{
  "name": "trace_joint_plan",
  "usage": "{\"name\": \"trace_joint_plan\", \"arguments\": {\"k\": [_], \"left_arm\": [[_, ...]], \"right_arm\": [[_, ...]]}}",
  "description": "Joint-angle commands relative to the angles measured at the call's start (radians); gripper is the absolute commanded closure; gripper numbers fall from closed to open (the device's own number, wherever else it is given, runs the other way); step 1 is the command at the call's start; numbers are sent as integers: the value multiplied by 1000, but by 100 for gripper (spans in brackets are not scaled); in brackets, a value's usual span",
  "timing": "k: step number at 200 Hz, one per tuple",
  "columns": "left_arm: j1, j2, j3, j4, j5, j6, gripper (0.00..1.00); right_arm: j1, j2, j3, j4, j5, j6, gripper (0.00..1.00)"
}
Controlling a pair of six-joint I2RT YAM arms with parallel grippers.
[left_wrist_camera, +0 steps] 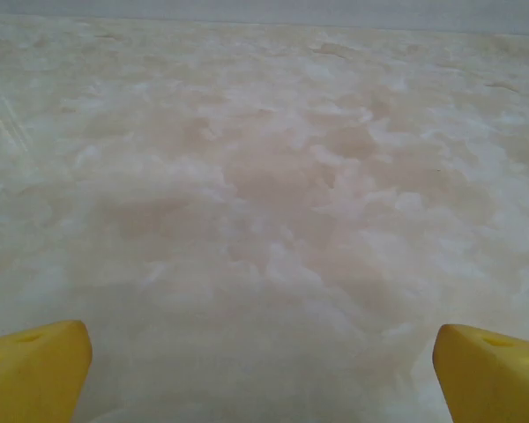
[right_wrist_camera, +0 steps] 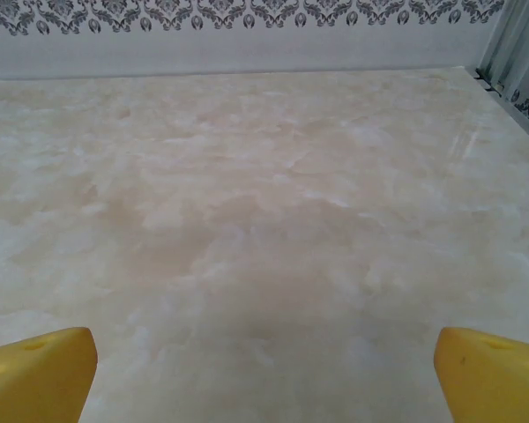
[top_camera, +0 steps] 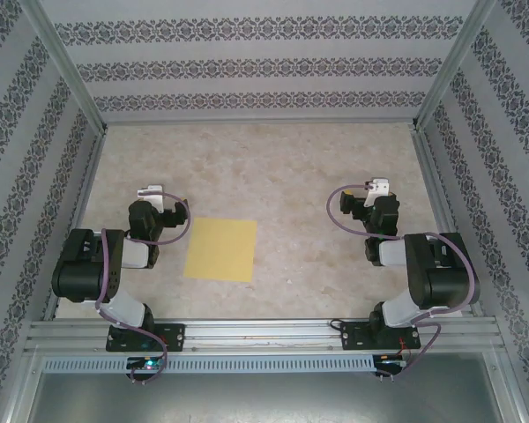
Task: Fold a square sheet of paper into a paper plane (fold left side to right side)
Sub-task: Move the square sheet of paper to the center of the table.
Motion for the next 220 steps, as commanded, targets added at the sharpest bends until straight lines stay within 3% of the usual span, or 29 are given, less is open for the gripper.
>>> {"name": "trace_joint_plan", "arguments": {"k": [1, 180, 197, 220], "left_arm": [[7, 0, 15, 46, -12, 8, 1], [3, -10, 13, 47, -24, 6, 1], [3, -84, 17, -24, -42, 5, 1], [3, -222, 56, -215, -77, -12, 1]], "right_arm": [[8, -7, 21, 13, 15, -12, 2], [5, -21, 18, 11, 23, -3, 2], [5, -100, 26, -74, 24, -2, 2], [3, -237, 88, -340, 40, 43, 2]]}}
